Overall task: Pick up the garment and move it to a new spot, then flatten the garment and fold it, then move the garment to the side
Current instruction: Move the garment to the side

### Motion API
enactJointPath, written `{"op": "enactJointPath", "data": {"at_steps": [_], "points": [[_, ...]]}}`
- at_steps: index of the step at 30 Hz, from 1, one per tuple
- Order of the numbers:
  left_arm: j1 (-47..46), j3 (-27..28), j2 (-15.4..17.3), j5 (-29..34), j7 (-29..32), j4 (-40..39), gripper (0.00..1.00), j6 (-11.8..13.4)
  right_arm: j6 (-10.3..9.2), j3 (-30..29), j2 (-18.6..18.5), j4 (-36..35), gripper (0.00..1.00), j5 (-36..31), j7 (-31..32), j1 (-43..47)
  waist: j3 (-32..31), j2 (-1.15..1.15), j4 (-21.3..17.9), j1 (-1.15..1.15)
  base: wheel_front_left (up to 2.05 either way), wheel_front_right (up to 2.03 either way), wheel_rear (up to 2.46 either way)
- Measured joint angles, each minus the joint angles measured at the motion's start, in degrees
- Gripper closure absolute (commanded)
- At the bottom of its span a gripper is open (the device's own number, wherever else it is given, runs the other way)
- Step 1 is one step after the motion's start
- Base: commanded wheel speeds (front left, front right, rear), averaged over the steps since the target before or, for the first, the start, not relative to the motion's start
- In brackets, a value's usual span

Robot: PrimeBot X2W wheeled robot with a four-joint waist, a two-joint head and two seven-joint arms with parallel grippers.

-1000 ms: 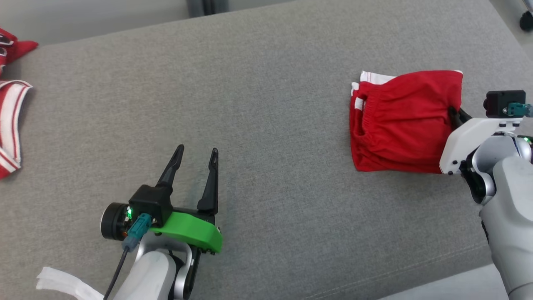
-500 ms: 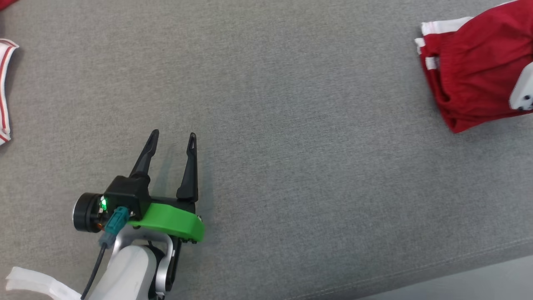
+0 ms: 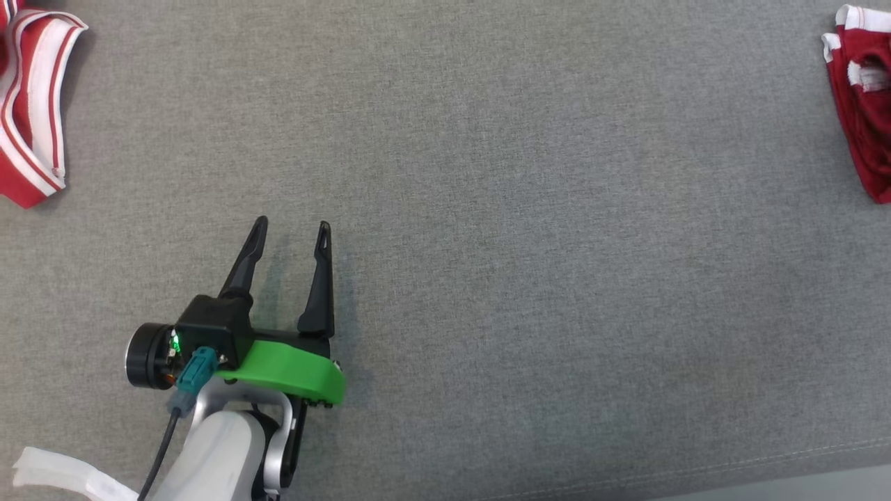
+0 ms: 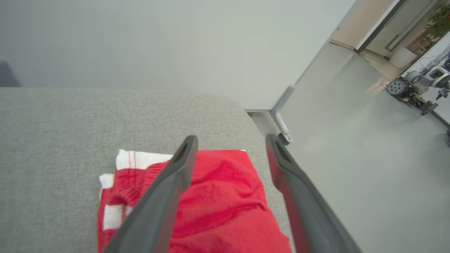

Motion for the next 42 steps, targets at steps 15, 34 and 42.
{"op": "enactJointPath", "data": {"at_steps": [15,34,42], "points": [[-0.7,3.0,-2.1,-4.5,-4.5,7.6,0.00,-0.9,0.00,16.3,12.4,1.7,0.00,5.3,-7.5,-1.3,-9.6,0.00,-0.2,0.00,0.00,0.00,0.00],[10.8,7.6,-4.5,-7.3,-7.3,14.8,0.00,-1.3,-0.01,26.2,23.8,-25.4,0.00,22.7,-8.3,36.5,-26.2,0.00,2.3,0.00,0.00,0.00,0.00],[14.6,6.2,-5.8,-6.6,-7.3,14.5,0.00,-2.4,-0.01,24.9,23.9,-34.2,0.00,24.1,-8.3,49.2,-28.2,0.00,5.1,0.00,0.00,0.00,0.00]]}}
